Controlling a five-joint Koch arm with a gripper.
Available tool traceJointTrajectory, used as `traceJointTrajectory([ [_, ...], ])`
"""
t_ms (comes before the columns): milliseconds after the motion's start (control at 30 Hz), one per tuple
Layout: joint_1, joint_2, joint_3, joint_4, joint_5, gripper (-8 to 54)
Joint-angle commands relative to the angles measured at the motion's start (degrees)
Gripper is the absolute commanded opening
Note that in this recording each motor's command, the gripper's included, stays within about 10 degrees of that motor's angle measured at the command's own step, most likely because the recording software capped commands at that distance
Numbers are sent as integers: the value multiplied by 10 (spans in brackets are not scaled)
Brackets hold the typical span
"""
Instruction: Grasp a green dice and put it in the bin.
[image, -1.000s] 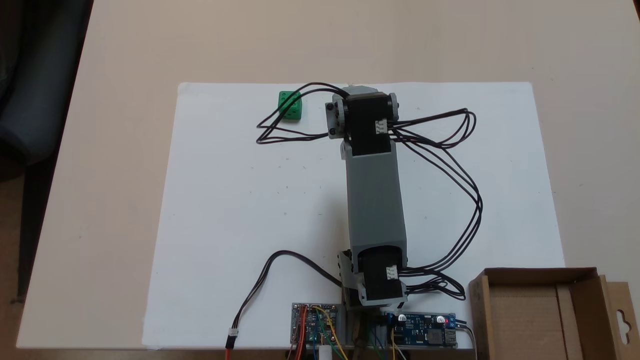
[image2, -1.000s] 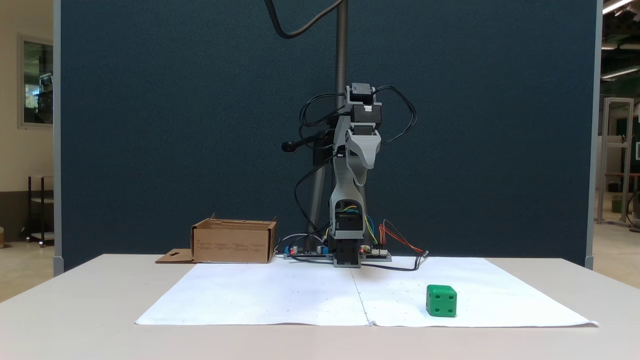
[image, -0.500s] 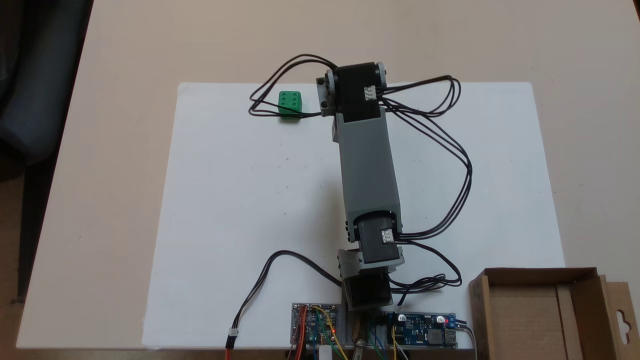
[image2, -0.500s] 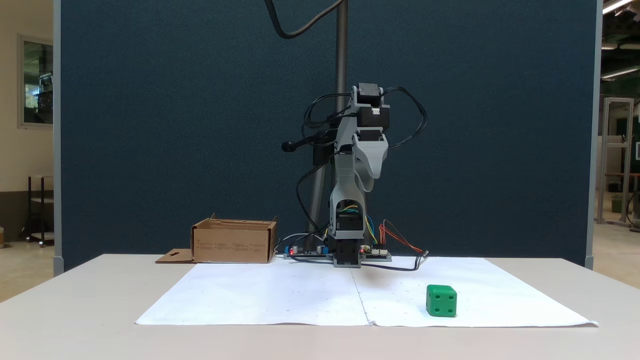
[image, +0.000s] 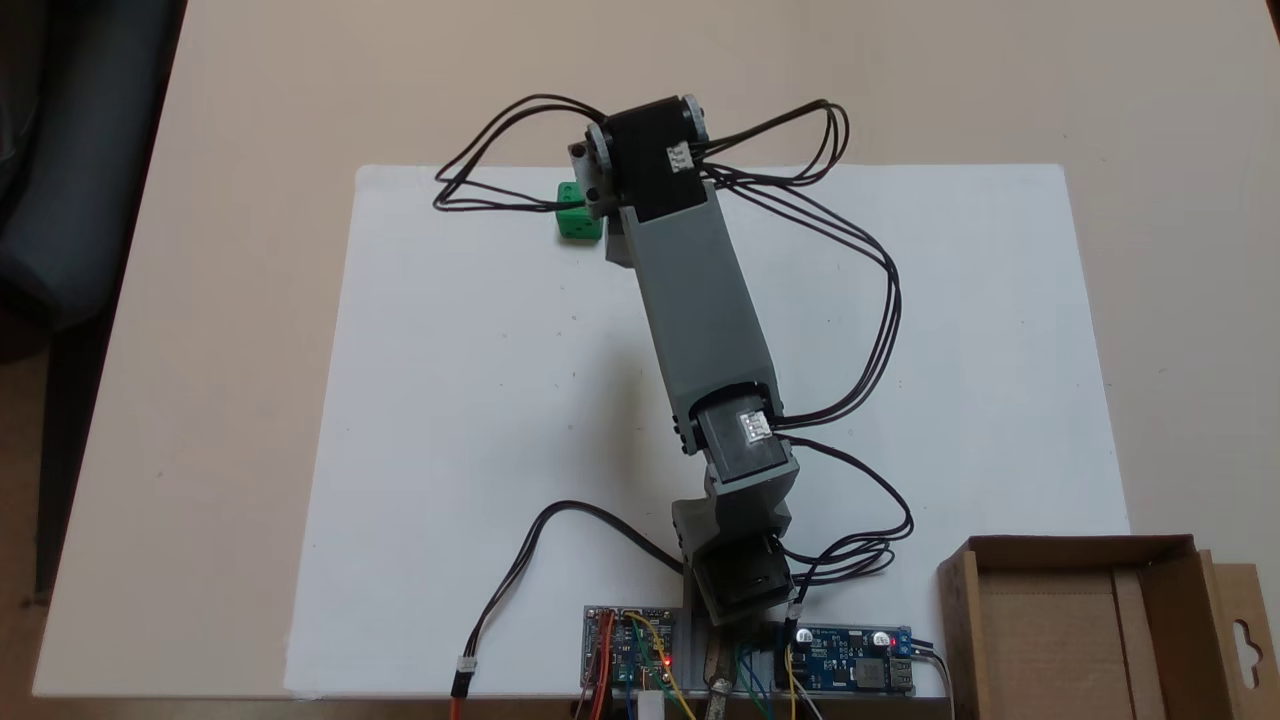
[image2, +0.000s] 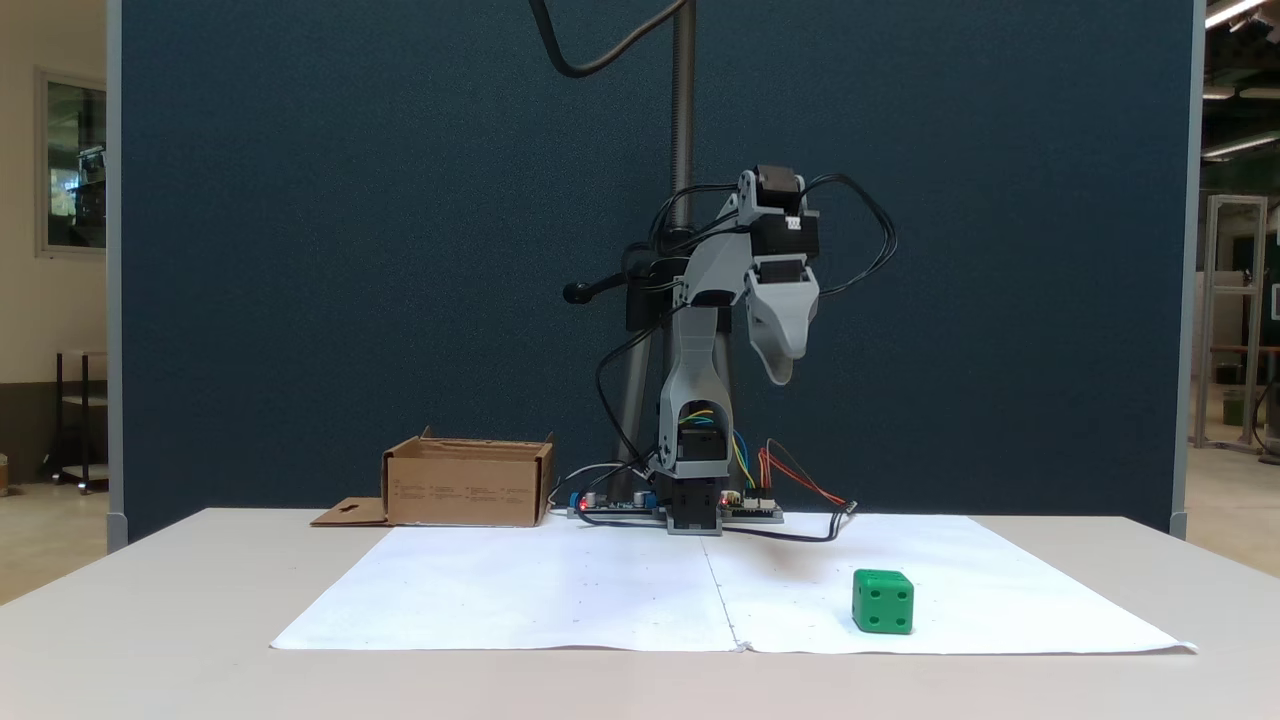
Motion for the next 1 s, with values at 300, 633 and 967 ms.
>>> traceJointTrajectory([
  [300,-19,-33,-92,100,38,452],
  [633,-31,-119,-155,100,64,452],
  [967,-29,-144,-163,100,129,453],
])
